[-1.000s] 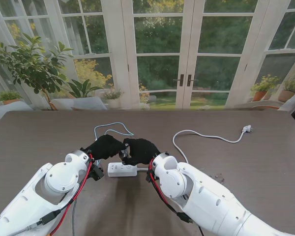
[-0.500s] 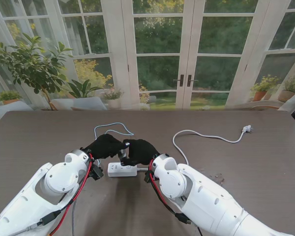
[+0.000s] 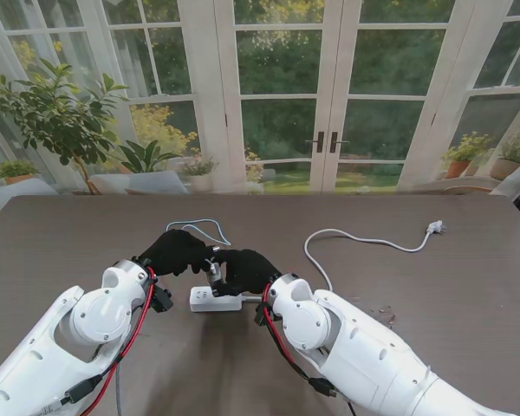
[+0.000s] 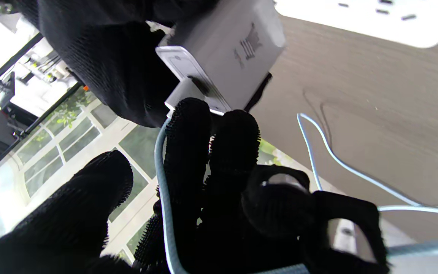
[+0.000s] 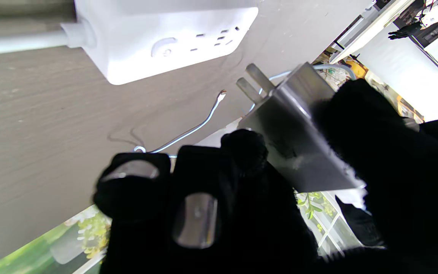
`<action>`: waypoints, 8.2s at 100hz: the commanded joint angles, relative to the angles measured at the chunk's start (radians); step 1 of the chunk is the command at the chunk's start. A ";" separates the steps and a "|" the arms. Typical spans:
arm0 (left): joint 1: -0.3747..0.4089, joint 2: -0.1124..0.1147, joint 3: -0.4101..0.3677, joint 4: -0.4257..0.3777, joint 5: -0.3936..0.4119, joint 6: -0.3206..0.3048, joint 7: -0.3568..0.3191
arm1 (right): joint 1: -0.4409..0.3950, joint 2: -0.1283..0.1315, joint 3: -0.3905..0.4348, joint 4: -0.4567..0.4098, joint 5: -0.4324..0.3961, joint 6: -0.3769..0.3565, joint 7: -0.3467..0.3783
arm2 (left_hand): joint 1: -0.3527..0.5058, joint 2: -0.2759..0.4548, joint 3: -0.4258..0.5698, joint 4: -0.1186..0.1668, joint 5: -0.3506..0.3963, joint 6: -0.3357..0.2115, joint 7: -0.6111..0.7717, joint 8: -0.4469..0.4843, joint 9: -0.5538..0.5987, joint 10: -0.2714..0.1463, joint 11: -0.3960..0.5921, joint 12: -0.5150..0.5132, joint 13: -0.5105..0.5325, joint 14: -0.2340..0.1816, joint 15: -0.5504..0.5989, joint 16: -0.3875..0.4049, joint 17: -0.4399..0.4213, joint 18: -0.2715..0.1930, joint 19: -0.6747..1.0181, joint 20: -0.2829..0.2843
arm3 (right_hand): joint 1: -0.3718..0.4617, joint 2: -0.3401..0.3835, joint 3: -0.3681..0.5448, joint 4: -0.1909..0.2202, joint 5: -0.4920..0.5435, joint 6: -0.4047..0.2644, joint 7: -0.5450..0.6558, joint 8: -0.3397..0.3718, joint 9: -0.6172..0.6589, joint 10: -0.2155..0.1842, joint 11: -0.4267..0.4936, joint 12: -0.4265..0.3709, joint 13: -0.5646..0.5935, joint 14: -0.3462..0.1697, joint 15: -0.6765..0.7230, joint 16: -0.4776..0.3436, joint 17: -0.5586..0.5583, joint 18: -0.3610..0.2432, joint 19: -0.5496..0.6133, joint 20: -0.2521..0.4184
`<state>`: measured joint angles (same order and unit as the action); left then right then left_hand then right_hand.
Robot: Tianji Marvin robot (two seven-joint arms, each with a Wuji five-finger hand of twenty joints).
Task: Set up the charging station
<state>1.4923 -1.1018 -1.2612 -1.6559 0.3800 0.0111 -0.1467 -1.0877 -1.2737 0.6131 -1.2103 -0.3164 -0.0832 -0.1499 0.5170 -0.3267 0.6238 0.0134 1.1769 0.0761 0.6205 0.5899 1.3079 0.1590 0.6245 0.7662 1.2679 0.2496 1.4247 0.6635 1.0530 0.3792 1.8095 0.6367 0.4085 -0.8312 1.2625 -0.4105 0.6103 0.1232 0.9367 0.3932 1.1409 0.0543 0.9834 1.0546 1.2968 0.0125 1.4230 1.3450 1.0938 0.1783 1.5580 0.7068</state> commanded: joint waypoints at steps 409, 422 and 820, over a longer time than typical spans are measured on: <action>-0.131 0.047 0.160 0.399 0.476 -0.296 0.175 | 0.028 -0.045 0.015 0.081 0.104 0.031 -0.005 | 0.060 -0.381 0.347 -0.161 -0.276 -0.059 -0.309 -0.247 -0.308 -0.023 -0.382 -0.333 -0.323 0.011 -0.827 -0.046 -0.625 -0.024 -0.527 0.018 | 0.142 0.086 0.163 0.026 0.157 -0.160 0.465 0.150 0.052 0.029 0.024 0.017 0.019 -0.021 0.052 -0.464 0.037 -0.042 0.095 0.034; -0.150 0.046 0.180 0.418 0.480 -0.298 0.188 | 0.024 -0.045 0.017 0.078 0.107 0.031 -0.005 | 0.056 -0.388 0.348 -0.162 -0.285 -0.045 -0.320 -0.244 -0.302 -0.028 -0.373 -0.323 -0.312 0.007 -0.818 -0.041 -0.617 -0.023 -0.522 0.019 | 0.142 0.085 0.164 0.025 0.158 -0.160 0.466 0.149 0.051 0.030 0.024 0.017 0.019 -0.018 0.053 -0.464 0.036 -0.039 0.094 0.034; -0.205 0.075 0.250 0.469 0.535 -0.374 0.112 | 0.087 -0.123 -0.148 0.372 -0.124 -0.151 -0.239 | 0.021 -0.273 0.338 -0.171 -0.280 0.002 -0.238 -0.116 -0.316 0.001 -0.284 -0.180 -0.326 0.003 -0.750 0.002 -0.660 -0.028 -0.553 0.011 | 0.047 0.124 0.128 0.041 0.155 -0.320 0.413 0.141 -0.195 -0.039 -0.271 -0.425 -0.203 0.128 -0.879 -0.849 -0.576 0.104 -0.503 -0.242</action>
<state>1.2793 -1.0298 -1.0157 -1.2043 0.9116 -0.3621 -0.0070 -0.9883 -1.4032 0.4670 -0.8339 -0.4314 -0.2378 -0.4085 0.5000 -0.6277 0.9346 -0.2001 0.8264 0.1638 0.3286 0.4751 0.9746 0.1535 0.3464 0.5880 0.9350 0.2525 0.6780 0.6714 0.4216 0.3417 1.2681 0.6570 0.3658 -0.8312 1.2625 -0.4242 0.6150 0.0599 0.9363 0.4323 0.9530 0.0402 0.6940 0.6331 1.0612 0.1298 0.5486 1.3812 0.5146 0.3020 1.0327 0.4729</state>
